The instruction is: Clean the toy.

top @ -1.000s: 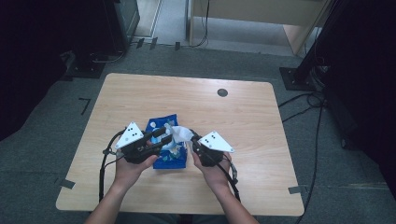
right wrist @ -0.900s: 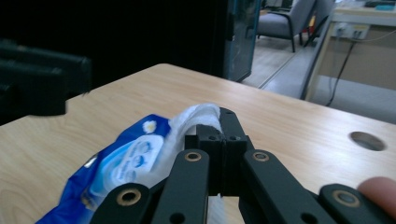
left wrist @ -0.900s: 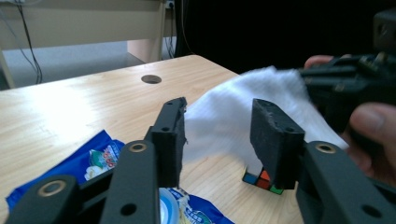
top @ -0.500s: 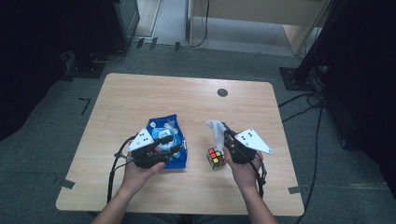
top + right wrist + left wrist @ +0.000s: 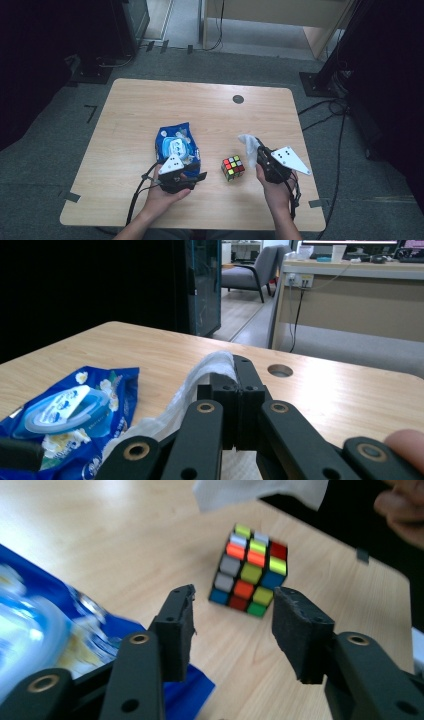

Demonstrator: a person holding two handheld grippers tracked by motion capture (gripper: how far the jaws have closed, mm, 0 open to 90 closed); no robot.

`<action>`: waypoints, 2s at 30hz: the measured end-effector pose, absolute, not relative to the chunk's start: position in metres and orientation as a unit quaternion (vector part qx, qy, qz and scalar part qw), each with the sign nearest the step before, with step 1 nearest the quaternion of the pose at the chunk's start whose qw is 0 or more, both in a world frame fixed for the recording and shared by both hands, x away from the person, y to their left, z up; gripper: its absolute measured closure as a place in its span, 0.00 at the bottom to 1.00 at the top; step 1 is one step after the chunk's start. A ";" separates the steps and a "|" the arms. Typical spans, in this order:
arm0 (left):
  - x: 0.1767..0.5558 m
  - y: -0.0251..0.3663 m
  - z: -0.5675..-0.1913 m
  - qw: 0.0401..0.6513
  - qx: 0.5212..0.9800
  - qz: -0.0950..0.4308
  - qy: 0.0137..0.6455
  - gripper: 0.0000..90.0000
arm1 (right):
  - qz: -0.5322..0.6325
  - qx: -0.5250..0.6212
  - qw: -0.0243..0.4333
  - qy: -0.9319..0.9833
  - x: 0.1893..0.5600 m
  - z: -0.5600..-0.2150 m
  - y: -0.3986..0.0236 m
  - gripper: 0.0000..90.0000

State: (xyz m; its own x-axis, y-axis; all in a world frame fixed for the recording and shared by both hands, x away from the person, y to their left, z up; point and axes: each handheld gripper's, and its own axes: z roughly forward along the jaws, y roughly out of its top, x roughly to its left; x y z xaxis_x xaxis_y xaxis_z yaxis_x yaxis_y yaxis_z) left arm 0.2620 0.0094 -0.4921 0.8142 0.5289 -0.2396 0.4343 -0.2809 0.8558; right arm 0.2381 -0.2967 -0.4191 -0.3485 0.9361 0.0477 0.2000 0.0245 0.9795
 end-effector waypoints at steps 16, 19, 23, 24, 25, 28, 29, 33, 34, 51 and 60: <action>0.280 0.036 -0.507 0.454 0.808 0.101 0.360 0.67 | 0.523 0.464 0.345 0.626 0.233 -0.426 -0.310 1.00; 0.280 0.040 -0.504 0.465 0.801 0.102 0.362 0.65 | 0.523 0.464 0.345 0.627 0.233 -0.426 -0.310 1.00; 0.272 0.027 -0.495 0.507 0.793 0.090 0.327 0.55 | 0.522 0.464 0.343 0.628 0.234 -0.427 -0.309 1.00; 0.272 0.027 -0.495 0.507 0.793 0.090 0.327 0.52 | 0.522 0.464 0.343 0.628 0.234 -0.427 -0.309 1.00; 0.271 0.021 -0.494 0.512 0.793 0.086 0.320 0.50 | 0.522 0.463 0.343 0.628 0.235 -0.428 -0.309 1.00; 0.269 -0.003 -0.497 0.513 0.801 0.090 0.296 0.44 | 0.523 0.462 0.342 0.629 0.235 -0.428 -0.309 1.00; 0.270 -0.009 -0.499 0.508 0.805 0.083 0.294 0.42 | 0.524 0.462 0.341 0.629 0.235 -0.427 -0.308 1.00; 0.270 -0.027 -0.502 0.495 0.816 0.077 0.290 0.39 | 0.525 0.461 0.341 0.629 0.234 -0.426 -0.309 1.00; 0.271 -0.039 -0.504 0.484 0.821 0.080 0.293 0.36 | 0.527 0.462 0.340 0.628 0.234 -0.426 -0.309 1.00; 0.279 -0.103 -0.511 0.416 0.857 0.084 0.293 0.17 | 0.532 0.452 0.335 0.632 0.233 -0.426 -0.308 1.00; 0.287 -0.114 -0.514 0.395 0.852 0.070 0.336 0.22 | 0.532 0.452 0.331 0.634 0.231 -0.426 -0.306 1.00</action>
